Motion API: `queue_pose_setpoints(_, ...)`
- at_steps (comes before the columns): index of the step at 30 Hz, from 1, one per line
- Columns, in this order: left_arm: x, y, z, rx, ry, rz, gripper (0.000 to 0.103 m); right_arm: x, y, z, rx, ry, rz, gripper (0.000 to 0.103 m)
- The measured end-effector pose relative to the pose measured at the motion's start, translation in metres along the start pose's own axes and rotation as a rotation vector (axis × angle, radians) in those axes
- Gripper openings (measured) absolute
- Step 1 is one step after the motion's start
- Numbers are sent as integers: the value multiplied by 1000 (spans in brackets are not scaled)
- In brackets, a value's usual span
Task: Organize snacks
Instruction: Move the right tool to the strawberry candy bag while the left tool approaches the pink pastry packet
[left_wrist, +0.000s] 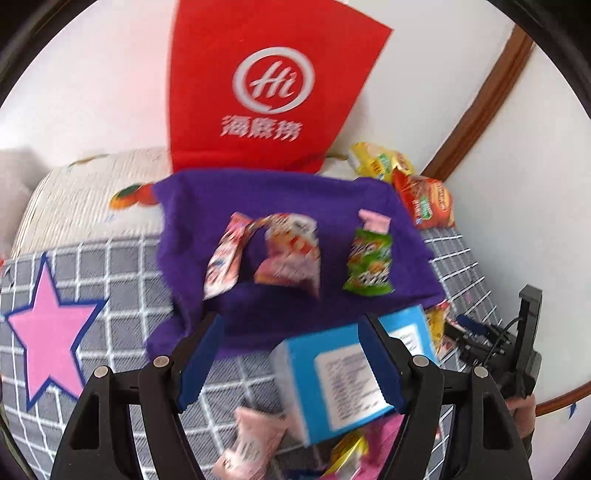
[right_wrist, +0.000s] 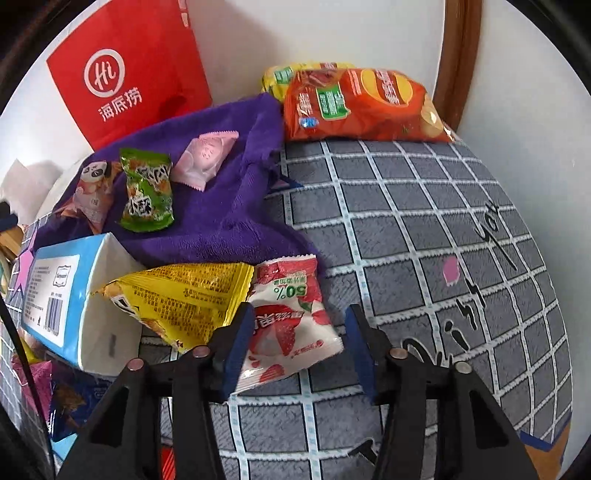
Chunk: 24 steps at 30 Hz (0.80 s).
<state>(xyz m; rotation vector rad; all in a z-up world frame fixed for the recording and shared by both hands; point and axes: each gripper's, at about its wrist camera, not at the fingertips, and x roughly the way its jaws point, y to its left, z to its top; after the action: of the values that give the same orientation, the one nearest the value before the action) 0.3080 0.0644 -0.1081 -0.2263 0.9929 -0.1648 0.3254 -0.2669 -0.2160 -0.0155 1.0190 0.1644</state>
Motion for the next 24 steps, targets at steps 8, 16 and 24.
queue_pose_setpoints(8,-16,27,-35,-78,18,-1,73,4,-2,1,-45,4,-5,67)
queue_pose_setpoints(16,-35,42,-55,-124,7,-5,73,0,-23,-19,57,-4,194,22)
queue_pose_setpoints(24,-54,41,-70,-122,-16,-21,73,-24,-27,-49,127,-9,206,9)
